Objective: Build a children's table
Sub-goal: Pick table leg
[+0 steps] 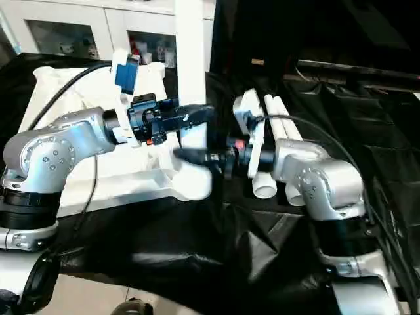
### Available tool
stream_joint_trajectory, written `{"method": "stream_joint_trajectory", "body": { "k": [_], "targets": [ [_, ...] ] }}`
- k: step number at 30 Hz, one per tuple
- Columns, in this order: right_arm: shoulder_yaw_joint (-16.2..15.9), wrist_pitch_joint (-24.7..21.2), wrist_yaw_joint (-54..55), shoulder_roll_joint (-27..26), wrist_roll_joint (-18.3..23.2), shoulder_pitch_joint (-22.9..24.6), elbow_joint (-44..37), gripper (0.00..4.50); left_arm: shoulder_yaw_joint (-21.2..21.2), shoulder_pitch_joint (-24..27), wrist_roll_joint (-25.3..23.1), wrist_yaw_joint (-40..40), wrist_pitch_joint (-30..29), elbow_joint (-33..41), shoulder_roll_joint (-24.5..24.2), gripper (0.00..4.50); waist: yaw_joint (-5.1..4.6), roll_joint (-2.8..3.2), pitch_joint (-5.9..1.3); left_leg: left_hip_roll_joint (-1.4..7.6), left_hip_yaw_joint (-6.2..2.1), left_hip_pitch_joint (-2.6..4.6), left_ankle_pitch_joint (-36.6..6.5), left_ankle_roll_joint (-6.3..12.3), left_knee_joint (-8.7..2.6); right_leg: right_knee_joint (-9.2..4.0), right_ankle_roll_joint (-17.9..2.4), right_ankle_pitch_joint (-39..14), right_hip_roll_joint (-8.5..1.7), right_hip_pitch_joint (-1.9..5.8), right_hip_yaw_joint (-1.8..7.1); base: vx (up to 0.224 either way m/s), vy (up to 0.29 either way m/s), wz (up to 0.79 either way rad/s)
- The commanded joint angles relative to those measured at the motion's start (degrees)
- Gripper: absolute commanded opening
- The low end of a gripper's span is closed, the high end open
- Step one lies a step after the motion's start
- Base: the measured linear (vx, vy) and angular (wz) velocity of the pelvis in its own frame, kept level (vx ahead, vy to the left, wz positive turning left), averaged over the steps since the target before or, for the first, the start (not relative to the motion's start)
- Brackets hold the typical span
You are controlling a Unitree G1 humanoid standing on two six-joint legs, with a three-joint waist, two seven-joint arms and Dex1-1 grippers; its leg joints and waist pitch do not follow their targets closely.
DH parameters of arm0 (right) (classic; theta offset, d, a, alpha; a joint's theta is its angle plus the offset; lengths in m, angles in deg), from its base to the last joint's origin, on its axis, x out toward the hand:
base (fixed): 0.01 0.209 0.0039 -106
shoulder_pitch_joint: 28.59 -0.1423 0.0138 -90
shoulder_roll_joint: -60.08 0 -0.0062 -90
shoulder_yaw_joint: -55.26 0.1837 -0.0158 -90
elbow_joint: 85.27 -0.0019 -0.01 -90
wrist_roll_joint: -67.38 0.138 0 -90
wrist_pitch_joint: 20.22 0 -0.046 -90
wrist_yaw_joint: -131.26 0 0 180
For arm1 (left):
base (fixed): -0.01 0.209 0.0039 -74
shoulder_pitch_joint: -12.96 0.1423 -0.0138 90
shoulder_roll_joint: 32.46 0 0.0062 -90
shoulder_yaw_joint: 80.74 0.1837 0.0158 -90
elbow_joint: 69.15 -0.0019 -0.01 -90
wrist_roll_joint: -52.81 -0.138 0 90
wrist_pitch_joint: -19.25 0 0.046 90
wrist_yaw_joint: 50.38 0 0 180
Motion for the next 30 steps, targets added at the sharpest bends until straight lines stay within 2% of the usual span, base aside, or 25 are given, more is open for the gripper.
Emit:
{"method": "stream_joint_trajectory", "body": {
  "k": [1,3,5,12,16,19,20,21,22,24,25,27,30],
  "targets": [
    [-0.74,-0.79,-0.45,0.98,-0.39,0.65,-1.11,3.08,-0.65,-1.67,1.15,1.06,-0.39,1.00,0.01,1.91,0.28,0.27,-4.39,1.92,-0.43,1.46,-5.08,-0.49,-3.39,-3.72,-14.30,4.78,-3.84,2.92,1.70,0.000,0.000,0.00],
    [-1.61,-0.69,-0.70,1.37,-0.89,0.73,-0.90,2.75,-0.99,-1.80,1.80,1.34,-0.52,0.87,-0.07,1.91,0.30,-0.03,-4.39,1.94,-0.43,1.44,-4.75,-0.39,-3.41,-3.65,-14.25,4.68,-3.82,2.98,1.69,0.000,0.000,0.00],
    [-1.61,-0.69,-0.70,1.37,-0.89,0.73,-0.90,2.72,-0.99,-1.80,1.80,1.34,-0.52,0.87,-0.07,1.91,0.27,0.10,-4.41,1.97,-0.42,1.47,-4.69,-0.31,-3.36,-3.65,-14.19,4.48,-3.83,2.88,1.69,0.000,0.000,0.00],
    [-2.16,-0.93,-1.05,1.67,-0.59,0.31,-0.49,2.06,-0.89,-1.36,2.20,2.40,-0.64,1.08,-0.80,1.91,0.30,-0.04,-4.47,1.90,-0.38,1.40,-3.84,0.15,-3.25,-3.51,-14.25,5.20,-3.81,2.92,1.68,0.000,0.000,0.00],
    [-2.07,-0.72,0.21,0.59,-0.49,0.33,-0.56,1.98,-1.26,-1.39,1.74,0.91,-0.28,0.69,-0.22,1.91,0.39,-0.04,-4.46,1.94,-0.36,1.44,-3.86,0.19,-3.24,-3.49,-14.33,5.07,-3.81,2.84,1.68,0.000,0.000,0.00],
    [-2.09,-0.25,1.65,-0.70,-0.60,0.36,-0.75,1.97,-2.94,-1.85,1.23,-3.40,0.35,-0.30,1.63,1.91,0.36,0.04,-4.48,1.98,-0.37,1.42,-4.25,-0.19,-3.24,-3.52,-14.48,4.72,-3.89,2.89,1.67,0.000,0.000,0.00],
    [-2.23,-0.05,2.09,-1.08,-0.83,0.35,-0.82,1.97,-3.93,-2.32,1.12,-6.19,0.29,-1.17,2.62,2.26,0.38,-0.01,-4.48,2.00,-0.39,1.46,-4.44,-0.24,-3.24,-3.56,-14.52,4.65,-3.87,2.89,1.67,0.000,0.000,0.00],
    [-2.20,0.19,2.93,-1.84,-1.03,0.19,-0.72,1.96,-3.73,-2.18,0.05,-8.12,0.90,-0.83,3.10,2.47,0.45,0.20,-4.44,1.96,-0.43,1.43,-4.60,-0.36,-3.24,-3.58,-14.50,4.58,-3.88,2.84,1.66,0.000,0.000,0.00],
    [-2.20,0.19,2.93,-1.84,-1.03,0.19,-0.72,1.96,-3.73,-2.18,0.05,-8.12,0.90,-0.83,3.10,2.60,0.47,0.14,-4.51,2.00,-0.45,1.46,-4.63,-0.43,-3.24,-3.62,-14.40,4.52,-3.90,2.88,1.66,0.000,0.000,0.00],
    [-2.03,0.56,4.08,-2.75,-1.31,-0.05,-0.43,1.96,-3.29,-1.78,-0.95,-9.93,0.93,0.11,3.45,2.66,0.48,0.06,-4.49,1.97,-0.48,1.45,-4.68,-0.60,-3.26,-3.66,-14.05,4.46,-3.80,2.90,1.63,0.000,0.000,0.00],
    [-1.79,1.18,5.73,-3.88,-1.90,-0.40,0.13,1.96,-3.61,-1.73,-1.71,-13.90,-0.31,0.62,4.49,2.70,0.32,0.24,-4.49,2.06,-0.52,1.40,-4.84,-0.85,-3.32,-3.53,-13.91,4.51,-3.85,2.83,1.67,0.000,0.000,0.00],
    [-1.65,1.85,7.71,-5.08,-2.70,-0.99,1.08,1.96,-4.83,-2.01,-3.26,-19.94,-1.45,0.08,6.33,2.72,0.19,-0.03,-4.44,2.00,-0.49,1.39,-5.59,-1.28,-3.32,-3.78,-13.80,3.36,-3.94,2.95,1.66,0.000,0.000,0.00],
    [-1.76,2.17,8.56,-5.55,-3.20,-1.30,1.69,1.96,-5.81,-2.17,-4.01,-22.83,-0.49,-0.47,7.47,2.72,0.28,-0.07,-4.45,1.92,-0.50,1.40,-4.86,-1.17,-3.27,-3.86,-13.08,3.43,-3.86,2.94,1.72,0.000,0.000,0.00]
  ]
}}
